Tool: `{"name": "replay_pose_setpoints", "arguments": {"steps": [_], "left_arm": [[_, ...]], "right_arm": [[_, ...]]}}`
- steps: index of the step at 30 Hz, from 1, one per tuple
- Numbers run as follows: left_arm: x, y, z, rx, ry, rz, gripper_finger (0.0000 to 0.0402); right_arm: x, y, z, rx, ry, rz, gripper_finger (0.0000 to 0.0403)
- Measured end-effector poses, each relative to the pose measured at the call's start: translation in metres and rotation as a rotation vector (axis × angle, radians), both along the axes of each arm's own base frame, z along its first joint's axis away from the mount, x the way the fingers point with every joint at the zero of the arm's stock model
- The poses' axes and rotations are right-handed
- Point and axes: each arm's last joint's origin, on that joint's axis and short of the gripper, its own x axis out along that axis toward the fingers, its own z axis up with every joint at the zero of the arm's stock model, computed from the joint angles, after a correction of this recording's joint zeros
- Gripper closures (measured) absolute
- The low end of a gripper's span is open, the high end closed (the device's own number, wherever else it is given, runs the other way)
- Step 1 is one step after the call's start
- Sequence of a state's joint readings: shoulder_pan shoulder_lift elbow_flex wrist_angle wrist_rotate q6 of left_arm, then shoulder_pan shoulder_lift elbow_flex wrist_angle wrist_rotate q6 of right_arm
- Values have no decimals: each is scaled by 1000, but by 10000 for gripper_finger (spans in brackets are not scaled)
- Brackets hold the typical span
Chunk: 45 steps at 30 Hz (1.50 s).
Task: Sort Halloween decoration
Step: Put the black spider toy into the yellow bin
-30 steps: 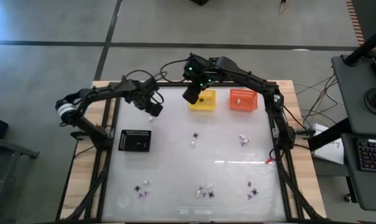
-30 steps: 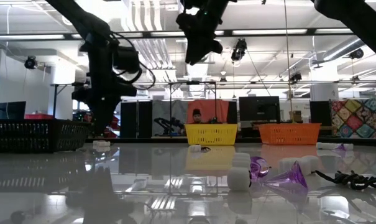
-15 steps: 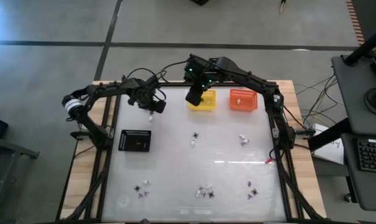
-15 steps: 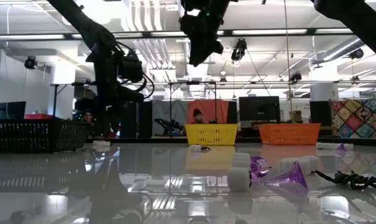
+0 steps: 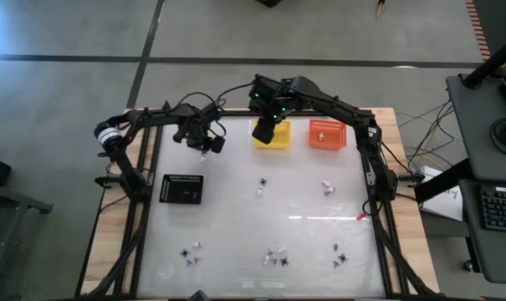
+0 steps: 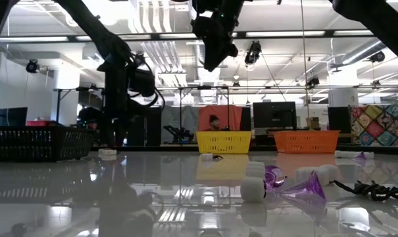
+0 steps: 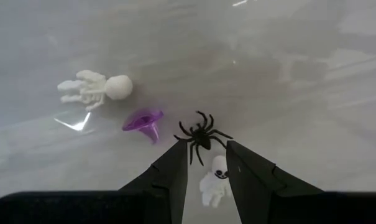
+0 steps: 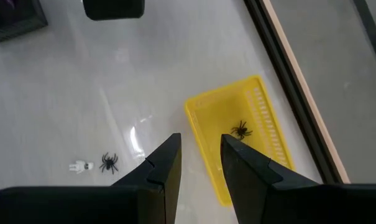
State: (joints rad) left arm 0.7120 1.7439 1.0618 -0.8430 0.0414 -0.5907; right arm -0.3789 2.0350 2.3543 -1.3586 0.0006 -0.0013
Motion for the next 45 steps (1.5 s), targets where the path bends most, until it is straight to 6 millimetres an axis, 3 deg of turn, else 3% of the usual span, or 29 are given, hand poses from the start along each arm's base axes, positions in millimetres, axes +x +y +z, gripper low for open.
{"name": "replay_pose_setpoints", "arguments": {"steps": [15, 25, 28, 37, 45], "left_arm": [[3, 4, -18, -35, 44, 18, 313], [3, 4, -19, -34, 50, -55, 391], [4, 4, -18, -32, 47, -59, 395], [11, 9, -1, -9, 27, -124, 401], [22, 11, 25, 57, -36, -206, 401]], "right_arm": [[0, 8, -2, 11, 31, 29, 298], [-1, 9, -2, 15, 45, 32, 298], [-1, 9, -2, 17, 49, 29, 298], [-2, 10, -3, 25, 65, 26, 298], [-18, 15, 4, 59, 135, 3, 298]]}}
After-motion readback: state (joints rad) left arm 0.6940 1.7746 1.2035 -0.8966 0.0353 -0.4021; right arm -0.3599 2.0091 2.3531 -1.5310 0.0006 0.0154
